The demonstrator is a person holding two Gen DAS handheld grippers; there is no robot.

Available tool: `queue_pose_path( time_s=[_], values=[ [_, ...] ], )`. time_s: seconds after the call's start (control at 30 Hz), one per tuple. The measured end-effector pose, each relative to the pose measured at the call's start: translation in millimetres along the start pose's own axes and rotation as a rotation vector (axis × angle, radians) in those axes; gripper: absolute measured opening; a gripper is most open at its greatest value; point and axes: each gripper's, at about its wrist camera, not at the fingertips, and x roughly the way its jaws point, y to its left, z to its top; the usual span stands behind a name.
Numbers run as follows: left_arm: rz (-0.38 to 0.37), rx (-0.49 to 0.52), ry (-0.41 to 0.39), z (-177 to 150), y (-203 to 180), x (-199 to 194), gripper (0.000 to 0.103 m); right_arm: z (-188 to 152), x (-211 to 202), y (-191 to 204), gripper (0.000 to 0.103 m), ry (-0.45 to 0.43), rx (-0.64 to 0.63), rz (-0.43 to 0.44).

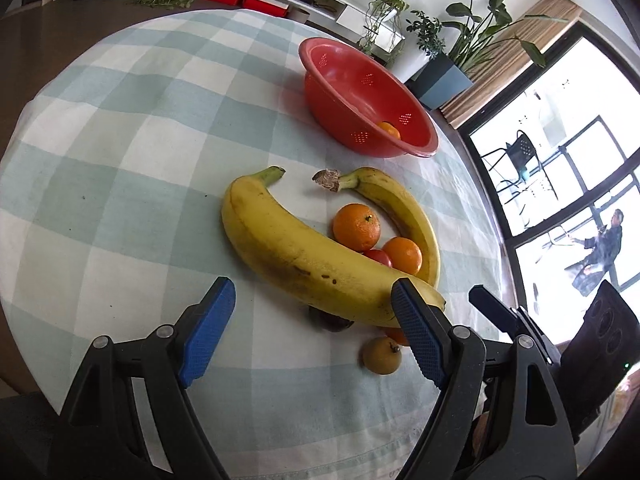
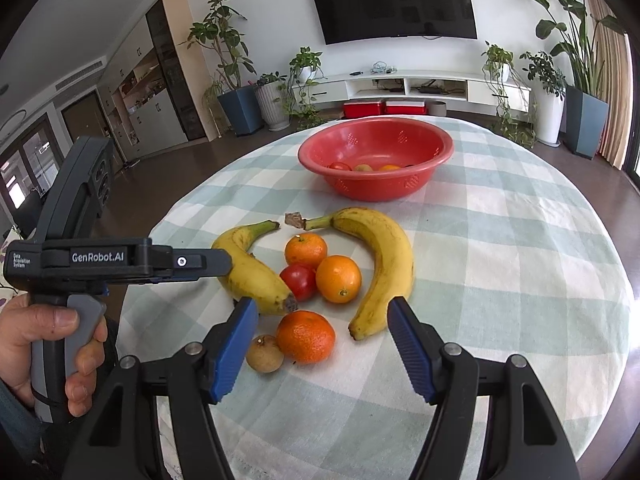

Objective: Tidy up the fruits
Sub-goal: 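Roll the left tool and place its fingers around the large yellow banana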

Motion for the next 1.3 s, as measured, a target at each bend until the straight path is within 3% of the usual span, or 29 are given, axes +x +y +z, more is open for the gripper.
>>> queue_pose_path(
  time_s=[0.43, 0.6, 0.7, 0.87, 1.03, 1.17, 1.3],
  values=[
    [-0.061, -0.129, 0.022, 20.0, 7.0, 20.2, 0.079, -4.9, 6.5, 5.6, 0.07, 0.014, -0.032, 0.02],
    [-0.09, -0.171, 0.022, 25.8, 19.7, 20.5, 0.069, -6.5, 6.9, 5.0, 0.07, 0.018, -0.026, 0.022],
    [-0.119, -0.197, 0.059, 31.3, 26.5, 26.6, 0.068, -6.7, 6.0, 5.6, 0.07, 0.015, -0.028, 0.026],
    [-0.205, -0.367, 0.109, 38.8, 48.2, 35.9, 0.069, -6.9, 4.0, 6.0, 0.07, 0.008, -0.028, 0.026],
    [-0.221, -0.418, 0.089, 42.5, 53.8, 35.1, 0.068, -6.6, 3.9, 5.4, 0.07, 0.008, -0.024, 0.028],
    [-0.228, -0.409, 0.082, 39.7, 51.0, 36.7, 0.053, -6.6, 4.0, 5.4, 0.07, 0.009, -0.024, 0.027],
    [-0.269, -0.424, 0.074, 32.1, 52.8, 40.6, 0.049, -5.9, 5.4, 2.1, 0.069, 0.013, -0.012, 0.01]
  ],
)
